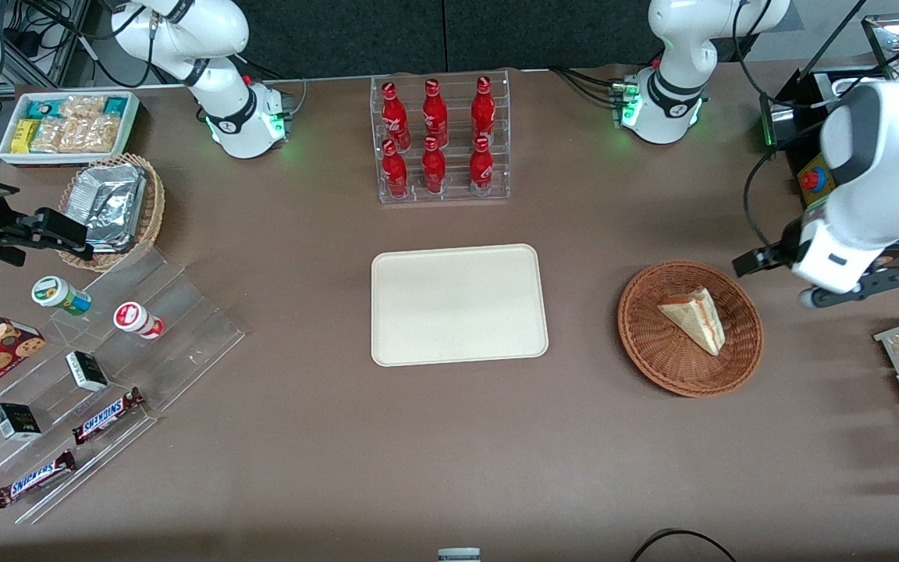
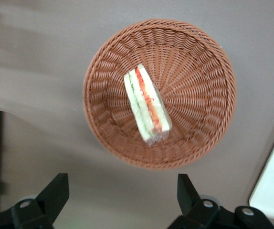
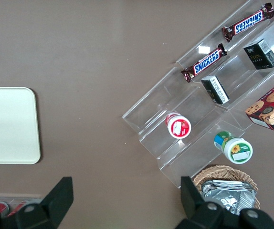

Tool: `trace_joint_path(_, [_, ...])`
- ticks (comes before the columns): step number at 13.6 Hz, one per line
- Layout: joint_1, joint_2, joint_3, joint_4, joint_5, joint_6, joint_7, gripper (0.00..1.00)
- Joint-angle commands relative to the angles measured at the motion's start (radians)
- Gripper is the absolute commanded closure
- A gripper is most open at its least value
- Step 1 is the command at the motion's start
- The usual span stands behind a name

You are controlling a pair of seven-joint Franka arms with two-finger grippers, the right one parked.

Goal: Place sandwich from basket to tray
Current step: 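Lower the open left gripper over the wrapped sandwich in the basket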

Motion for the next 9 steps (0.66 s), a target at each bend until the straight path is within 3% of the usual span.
trace_joint_path(1, [-0.012,0.021,-0.002,-0.079,0.007,0.127,-0.173,0.0])
trace_joint_path(4, [-0.012,0.047,-0.016,-0.158,0.007,0.294,-0.351,0.0])
trace_joint_path(9, [-0.012,0.111,-0.024,-0.189,0.009,0.405,-0.393,0.0])
